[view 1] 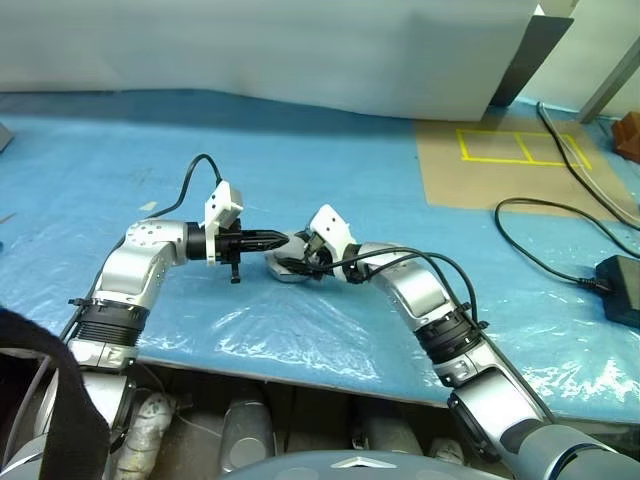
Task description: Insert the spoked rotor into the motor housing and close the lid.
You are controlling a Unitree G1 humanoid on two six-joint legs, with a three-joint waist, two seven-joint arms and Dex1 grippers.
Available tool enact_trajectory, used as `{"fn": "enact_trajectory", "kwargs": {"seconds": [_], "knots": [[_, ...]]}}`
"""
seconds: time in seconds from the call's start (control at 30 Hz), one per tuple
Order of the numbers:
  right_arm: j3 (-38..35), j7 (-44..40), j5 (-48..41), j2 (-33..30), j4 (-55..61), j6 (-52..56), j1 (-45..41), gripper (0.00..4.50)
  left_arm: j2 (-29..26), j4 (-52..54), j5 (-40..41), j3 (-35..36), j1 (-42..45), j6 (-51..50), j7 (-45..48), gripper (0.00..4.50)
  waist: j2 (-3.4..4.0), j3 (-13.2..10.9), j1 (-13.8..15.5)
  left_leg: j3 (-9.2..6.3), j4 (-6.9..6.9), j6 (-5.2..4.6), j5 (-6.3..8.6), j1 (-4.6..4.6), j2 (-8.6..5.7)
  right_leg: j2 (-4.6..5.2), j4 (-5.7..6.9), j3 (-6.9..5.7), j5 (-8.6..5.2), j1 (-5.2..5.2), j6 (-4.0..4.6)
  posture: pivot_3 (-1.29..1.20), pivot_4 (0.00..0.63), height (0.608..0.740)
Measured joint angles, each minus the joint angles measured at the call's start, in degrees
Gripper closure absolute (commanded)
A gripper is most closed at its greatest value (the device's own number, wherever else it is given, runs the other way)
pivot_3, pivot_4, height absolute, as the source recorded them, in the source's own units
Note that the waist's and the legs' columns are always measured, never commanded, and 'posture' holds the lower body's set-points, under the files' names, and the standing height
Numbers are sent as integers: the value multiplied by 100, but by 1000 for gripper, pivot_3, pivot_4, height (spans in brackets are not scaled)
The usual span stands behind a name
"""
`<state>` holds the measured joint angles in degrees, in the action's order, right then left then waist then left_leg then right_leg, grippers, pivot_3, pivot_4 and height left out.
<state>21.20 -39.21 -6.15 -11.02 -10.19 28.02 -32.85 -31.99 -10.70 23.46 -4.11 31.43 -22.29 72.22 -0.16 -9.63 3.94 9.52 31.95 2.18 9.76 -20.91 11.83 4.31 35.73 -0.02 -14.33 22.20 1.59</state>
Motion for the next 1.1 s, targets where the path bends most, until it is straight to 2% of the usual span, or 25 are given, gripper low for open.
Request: {"fn": "enact_trajectory", "kwargs": {"seconds": [0.4,0.67,0.8,1.1], "knots": [[-201,-557,-151,-271,-36,18,-17,1529,53,8,5,-6,2,-19,2,4466,3,3,68,2,-7,0,-1,-22,-1,4,-26,-2,0,5,2,0,150,740],[-674,-728,-681,-209,-18,391,5,1529,69,7,4,-8,37,-17,24,4466,3,3,135,14,-31,1,-1,-48,-3,-1,-37,-3,0,39,2,0,150,740],[-569,-741,-651,-250,122,372,34,1529,71,7,2,-8,36,-14,25,4466,2,4,132,15,-33,2,-2,-82,-3,-8,-28,-9,11,77,-14,0,150,740],[-183,-833,-316,-509,370,42,71,1529,109,6,1,-11,36,3,25,4466,2,4,145,14,-39,3,-2,-83,-4,-5,-30,-12,9,77,-12,0,150,740]]}}
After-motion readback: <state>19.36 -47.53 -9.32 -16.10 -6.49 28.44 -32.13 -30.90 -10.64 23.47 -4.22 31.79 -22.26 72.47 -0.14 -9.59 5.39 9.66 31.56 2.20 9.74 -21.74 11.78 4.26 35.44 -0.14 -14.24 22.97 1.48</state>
